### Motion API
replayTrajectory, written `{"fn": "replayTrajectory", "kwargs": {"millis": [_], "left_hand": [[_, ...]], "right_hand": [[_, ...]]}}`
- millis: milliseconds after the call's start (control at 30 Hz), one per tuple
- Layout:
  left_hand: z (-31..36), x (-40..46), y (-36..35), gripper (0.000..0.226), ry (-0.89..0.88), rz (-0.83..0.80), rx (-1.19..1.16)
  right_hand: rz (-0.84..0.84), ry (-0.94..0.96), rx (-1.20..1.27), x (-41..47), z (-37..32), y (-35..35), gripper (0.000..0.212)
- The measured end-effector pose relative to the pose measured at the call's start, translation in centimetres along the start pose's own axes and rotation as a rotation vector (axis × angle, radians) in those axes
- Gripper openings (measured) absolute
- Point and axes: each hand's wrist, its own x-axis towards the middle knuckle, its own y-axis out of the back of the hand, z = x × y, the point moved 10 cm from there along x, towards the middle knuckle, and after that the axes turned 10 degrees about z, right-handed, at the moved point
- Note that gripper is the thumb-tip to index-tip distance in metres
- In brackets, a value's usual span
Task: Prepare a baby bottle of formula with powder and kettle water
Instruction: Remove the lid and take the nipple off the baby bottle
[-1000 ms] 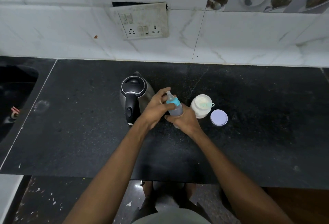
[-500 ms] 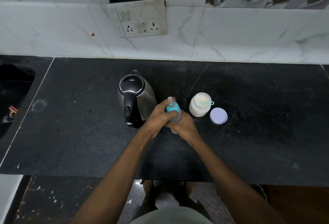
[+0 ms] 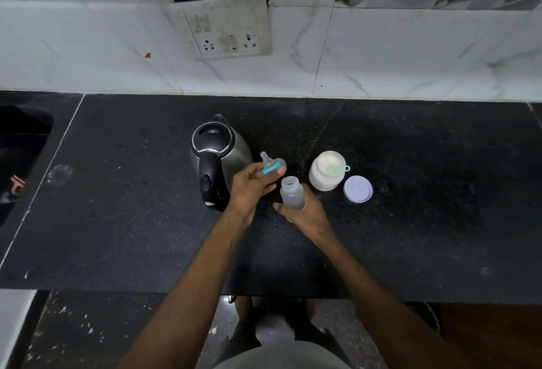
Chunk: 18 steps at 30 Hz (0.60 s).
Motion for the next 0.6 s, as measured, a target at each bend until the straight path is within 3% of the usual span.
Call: {"fn": "replayTrajectory", "kwargs": {"millis": [233, 367, 600], "left_hand": [[-4.8, 2.0, 0.6, 0.043, -0.05, 0.196, 0.207], [-5.8, 2.4, 0.9, 0.041, -0.144, 0.345, 0.382], [-7.6, 3.9, 0.8, 0.041, -0.21, 0.454, 0.478]], "right_hand": [[0.064, 0.008, 0.035, -0.7, 2.7, 1.9, 0.052], [0.124, 0.118, -0.016, -0.7, 2.9, 2.7, 0.055], [0.167, 0.235, -0.069, -0.8, 3.1, 3.6, 0.055]]}}
